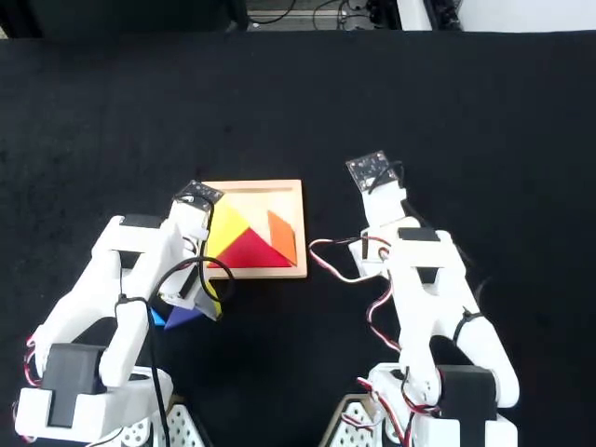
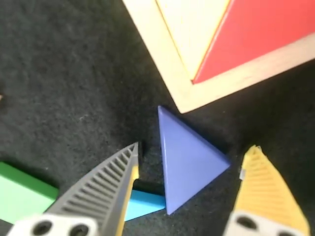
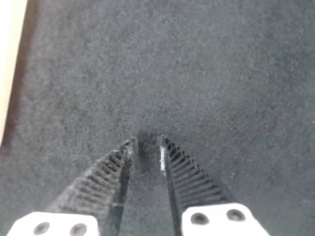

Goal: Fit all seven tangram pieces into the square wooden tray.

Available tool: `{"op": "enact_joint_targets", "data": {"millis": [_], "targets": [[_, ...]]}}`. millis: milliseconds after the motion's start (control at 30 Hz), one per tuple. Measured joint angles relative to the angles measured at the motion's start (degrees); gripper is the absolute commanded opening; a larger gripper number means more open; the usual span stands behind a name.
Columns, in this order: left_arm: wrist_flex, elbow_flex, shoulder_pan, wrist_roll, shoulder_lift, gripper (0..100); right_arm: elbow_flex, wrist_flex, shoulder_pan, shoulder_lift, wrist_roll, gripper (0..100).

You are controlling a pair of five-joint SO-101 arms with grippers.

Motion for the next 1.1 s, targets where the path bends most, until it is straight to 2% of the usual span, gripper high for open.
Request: {"op": "enact_joint_targets", "data": {"millis": [267, 500, 1100], "targets": [[-1.76, 0.53, 0.00, 3.43, 0.00, 32, 0.00, 0.00, 0.00, 0.00, 0.00, 8.1], [-2.11, 1.14, 0.00, 3.43, 0.00, 32, 0.00, 0.00, 0.00, 0.00, 0.00, 8.1], [-1.85, 1.67, -0.62, -1.14, -0.09, 32, 0.00, 0.00, 0.00, 0.00, 0.00, 8.1]]}}
